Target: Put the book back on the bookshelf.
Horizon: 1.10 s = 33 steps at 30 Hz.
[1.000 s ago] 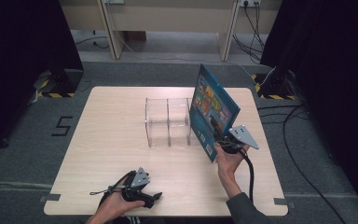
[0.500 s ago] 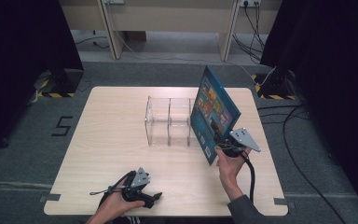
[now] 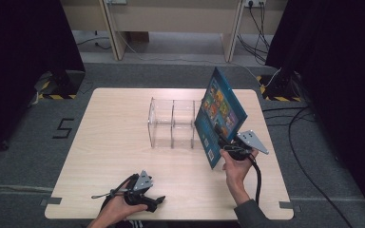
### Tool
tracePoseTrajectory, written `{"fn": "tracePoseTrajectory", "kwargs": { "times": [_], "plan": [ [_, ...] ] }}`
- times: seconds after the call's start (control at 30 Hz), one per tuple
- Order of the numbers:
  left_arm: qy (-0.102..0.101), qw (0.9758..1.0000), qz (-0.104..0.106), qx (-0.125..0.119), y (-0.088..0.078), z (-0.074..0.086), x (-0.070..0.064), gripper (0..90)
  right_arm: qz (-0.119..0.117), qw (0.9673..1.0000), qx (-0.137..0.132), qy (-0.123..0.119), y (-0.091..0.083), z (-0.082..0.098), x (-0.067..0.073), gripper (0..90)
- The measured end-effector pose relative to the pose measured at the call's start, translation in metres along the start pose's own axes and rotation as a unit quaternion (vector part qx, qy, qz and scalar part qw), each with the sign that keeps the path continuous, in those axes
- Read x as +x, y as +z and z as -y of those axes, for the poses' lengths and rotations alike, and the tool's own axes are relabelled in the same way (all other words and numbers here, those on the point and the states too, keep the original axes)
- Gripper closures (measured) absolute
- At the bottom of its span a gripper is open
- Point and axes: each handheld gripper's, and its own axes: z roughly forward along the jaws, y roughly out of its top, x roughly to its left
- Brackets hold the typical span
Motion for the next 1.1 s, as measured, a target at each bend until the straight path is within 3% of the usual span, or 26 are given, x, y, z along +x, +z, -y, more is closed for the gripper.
{"fn": "tracePoseTrajectory", "kwargs": {
  "times": [0.13, 0.5, 0.77, 1.1],
  "plan": [
    [0.0, 1.0, 0.0, 0.001, 0.0, 0.0, 0.0, 10.7, -0.005, 1.0, 0.007, 0.001, -0.004, 0.0, -0.001, 55.8],
    [0.001, 1.0, 0.001, 0.001, 0.0, 0.0, 0.0, 10.7, -0.024, 0.9994, 0.018, 0.016, -0.015, -0.002, -0.004, 51.4],
    [0.001, 1.0, 0.002, 0.0, 0.0, 0.0, 0.0, 10.6, -0.032, 0.9992, 0.022, 0.005, -0.023, -0.003, -0.003, 49.3],
    [0.001, 1.0, 0.002, 0.0, 0.0, 0.0, 0.0, 10.6, -0.042, 0.9987, 0.026, 0.011, -0.03, -0.005, -0.003, 44.6]
  ]
}}
